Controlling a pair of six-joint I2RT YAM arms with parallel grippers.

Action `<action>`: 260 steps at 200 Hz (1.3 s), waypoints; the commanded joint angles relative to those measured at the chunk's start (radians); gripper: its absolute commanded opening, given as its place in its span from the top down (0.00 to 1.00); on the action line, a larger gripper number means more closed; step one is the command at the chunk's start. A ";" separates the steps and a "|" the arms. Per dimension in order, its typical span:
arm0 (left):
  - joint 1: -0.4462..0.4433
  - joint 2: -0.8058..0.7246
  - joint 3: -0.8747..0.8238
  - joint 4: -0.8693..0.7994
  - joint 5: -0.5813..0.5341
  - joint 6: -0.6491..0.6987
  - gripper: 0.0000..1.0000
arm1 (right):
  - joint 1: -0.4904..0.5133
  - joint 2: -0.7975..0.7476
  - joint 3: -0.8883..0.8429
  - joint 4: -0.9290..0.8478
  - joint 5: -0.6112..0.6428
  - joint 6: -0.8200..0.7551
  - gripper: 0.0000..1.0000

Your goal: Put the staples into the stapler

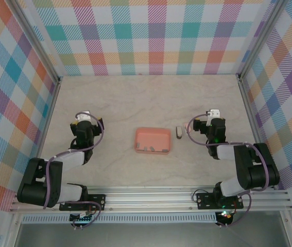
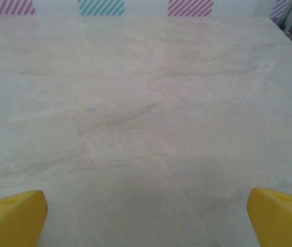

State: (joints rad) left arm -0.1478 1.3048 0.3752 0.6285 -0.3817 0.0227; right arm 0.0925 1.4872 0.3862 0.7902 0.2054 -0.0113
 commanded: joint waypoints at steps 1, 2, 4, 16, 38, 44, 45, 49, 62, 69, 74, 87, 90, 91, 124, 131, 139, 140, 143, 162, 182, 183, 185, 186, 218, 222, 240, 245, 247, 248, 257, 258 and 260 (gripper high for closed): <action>0.013 -0.053 -0.013 0.012 -0.006 0.004 0.00 | -0.048 0.074 0.001 0.130 -0.094 0.024 0.01; 0.013 -0.054 -0.013 0.011 -0.008 0.004 0.00 | -0.049 0.070 0.004 0.115 -0.094 0.026 0.01; 0.013 -0.055 -0.013 0.010 -0.009 0.006 0.00 | -0.050 0.052 0.014 0.062 -0.100 0.029 0.01; 0.013 -0.059 -0.018 0.008 -0.016 0.011 0.00 | -0.055 0.062 0.007 0.102 -0.123 0.018 0.01; 0.013 -0.033 -0.015 0.015 -0.009 0.016 0.00 | -0.066 0.051 0.022 0.047 -0.149 0.026 0.01; 0.013 -0.019 -0.013 0.026 -0.003 0.016 0.00 | -0.067 0.050 0.024 0.042 -0.156 0.028 0.01; 0.013 -0.016 -0.013 0.027 -0.002 0.016 0.00 | -0.067 0.051 0.024 0.045 -0.155 0.028 0.01; 0.013 -0.005 -0.013 0.035 0.003 0.015 0.00 | -0.068 0.054 0.021 0.052 -0.156 0.028 0.01; 0.012 0.025 -0.012 0.062 0.018 0.008 0.00 | -0.068 0.052 0.023 0.048 -0.157 0.029 0.01; 0.012 0.039 -0.008 0.073 0.032 0.007 0.00 | -0.069 0.050 0.024 0.041 -0.158 0.029 0.01; 0.013 0.049 -0.003 0.077 0.037 0.005 0.00 | -0.070 0.051 0.024 0.043 -0.159 0.029 0.01; 0.013 0.075 0.008 0.095 0.042 -0.005 0.00 | -0.070 0.049 0.025 0.042 -0.160 0.029 0.01; 0.011 0.084 0.009 0.102 0.043 -0.007 0.00 | -0.070 0.051 0.023 0.044 -0.158 0.028 0.01; 0.011 0.085 0.010 0.106 0.044 -0.007 0.00 | -0.070 0.051 0.024 0.043 -0.158 0.028 0.01; 0.011 0.207 0.002 0.216 0.057 -0.006 0.00 | -0.071 0.050 0.025 0.043 -0.159 0.029 0.01; 0.011 0.245 -0.004 0.260 0.061 0.000 0.00 | -0.070 0.051 0.025 0.043 -0.159 0.029 0.01; 0.010 0.263 0.007 0.272 0.055 0.004 0.00 | -0.070 0.051 0.025 0.043 -0.161 0.028 0.01; 0.010 0.261 0.009 0.260 0.056 0.001 0.00 | -0.070 0.050 0.025 0.044 -0.161 0.028 0.01; 0.011 0.251 0.017 0.224 0.064 -0.006 0.00 | -0.070 0.050 0.025 0.043 -0.161 0.028 0.01; 0.023 0.254 0.029 0.202 0.084 -0.016 0.00 | -0.072 0.050 0.025 0.042 -0.162 0.028 0.01; 0.057 0.257 0.031 0.200 0.124 -0.034 0.00 | -0.072 0.051 0.025 0.043 -0.161 0.028 0.01; 0.057 0.257 0.031 0.199 0.124 -0.035 0.00 | -0.073 0.051 0.025 0.043 -0.161 0.028 0.01; 0.057 0.255 0.033 0.195 0.124 -0.035 0.00 | -0.071 0.050 0.025 0.043 -0.161 0.029 0.01; 0.056 0.254 0.034 0.192 0.125 -0.036 0.00 | -0.071 0.051 0.025 0.043 -0.160 0.028 0.01; 0.057 0.255 0.033 0.196 0.123 -0.035 0.00 | -0.072 0.050 0.025 0.043 -0.161 0.028 0.01; 0.057 0.255 0.032 0.196 0.124 -0.035 0.00 | -0.071 0.051 0.024 0.043 -0.160 0.028 0.01; 0.055 0.252 0.031 0.197 0.120 -0.034 0.00 | -0.071 0.050 0.025 0.043 -0.161 0.029 0.01; 0.054 0.252 0.030 0.197 0.119 -0.031 0.00 | -0.073 0.050 0.025 0.043 -0.160 0.029 0.01; 0.053 0.254 0.031 0.197 0.120 -0.032 0.00 | -0.073 0.049 0.025 0.043 -0.160 0.028 0.01; 0.054 0.254 0.031 0.198 0.120 -0.031 0.00 | -0.073 0.049 0.024 0.043 -0.160 0.028 0.01; 0.053 0.252 0.031 0.198 0.120 -0.031 0.00 | -0.072 0.051 0.025 0.042 -0.161 0.029 0.01; 0.053 0.252 0.031 0.198 0.120 -0.032 0.00 | -0.072 0.050 0.024 0.043 -0.161 0.028 0.01; 0.054 0.254 0.031 0.198 0.120 -0.031 0.00 | -0.073 0.051 0.024 0.043 -0.161 0.028 0.01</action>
State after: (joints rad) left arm -0.0956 1.5627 0.3904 0.7933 -0.2703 0.0002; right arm 0.0254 1.5375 0.3946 0.8146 0.0654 0.0105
